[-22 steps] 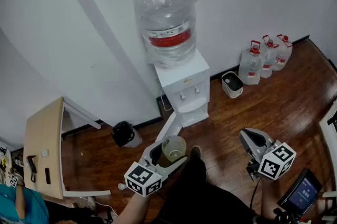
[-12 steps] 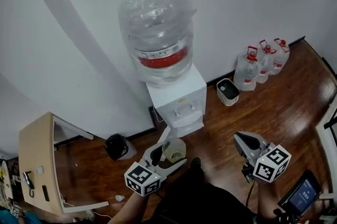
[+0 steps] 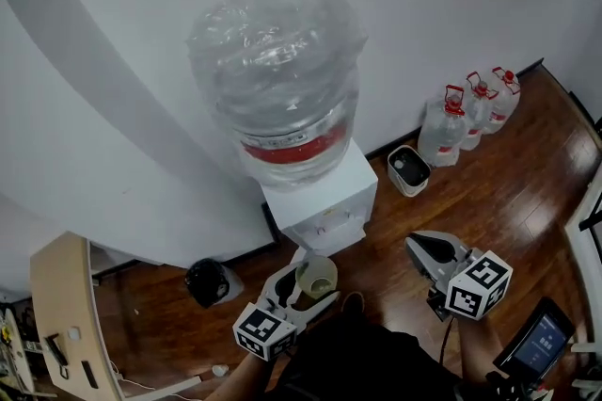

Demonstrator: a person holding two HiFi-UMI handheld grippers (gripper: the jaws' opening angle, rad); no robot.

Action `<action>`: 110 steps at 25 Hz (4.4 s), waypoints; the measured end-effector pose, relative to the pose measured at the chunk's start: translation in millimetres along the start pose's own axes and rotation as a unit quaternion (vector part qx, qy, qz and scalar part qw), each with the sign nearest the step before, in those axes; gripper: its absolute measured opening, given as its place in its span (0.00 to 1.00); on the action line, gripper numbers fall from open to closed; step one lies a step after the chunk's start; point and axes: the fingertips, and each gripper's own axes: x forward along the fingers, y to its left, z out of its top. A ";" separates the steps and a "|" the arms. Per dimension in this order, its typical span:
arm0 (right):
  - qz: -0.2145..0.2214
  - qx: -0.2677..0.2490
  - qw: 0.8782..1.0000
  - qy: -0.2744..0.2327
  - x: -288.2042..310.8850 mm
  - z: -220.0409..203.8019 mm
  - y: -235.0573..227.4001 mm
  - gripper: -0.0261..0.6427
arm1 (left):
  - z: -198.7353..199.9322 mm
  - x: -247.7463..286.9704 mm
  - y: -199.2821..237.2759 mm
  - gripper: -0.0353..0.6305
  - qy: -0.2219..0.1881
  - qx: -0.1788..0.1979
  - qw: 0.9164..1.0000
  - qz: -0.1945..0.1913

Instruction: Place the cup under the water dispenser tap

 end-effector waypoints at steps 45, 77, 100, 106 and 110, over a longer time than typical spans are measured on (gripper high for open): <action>0.144 -0.098 0.947 0.271 92.3 -150.3 -134.2 0.04 | -365.5 189.3 242.5 0.60 0.030 -0.202 0.875 0.438; 0.172 -0.108 0.924 0.325 118.6 -182.8 -107.3 0.04 | -395.7 201.6 253.5 0.60 0.007 -0.114 0.866 0.487; 0.186 -0.082 0.926 0.319 104.1 -157.6 -75.0 0.11 | -390.1 183.1 203.6 0.63 0.033 -0.149 0.895 0.419; 0.206 -0.067 0.931 0.294 92.0 -114.0 -66.6 0.10 | -303.7 155.4 136.8 0.36 0.021 -0.112 0.917 0.382; 0.224 -0.054 0.938 0.260 83.4 -79.4 -59.3 0.10 | -233.8 123.5 122.0 0.30 -0.008 -0.097 0.917 0.387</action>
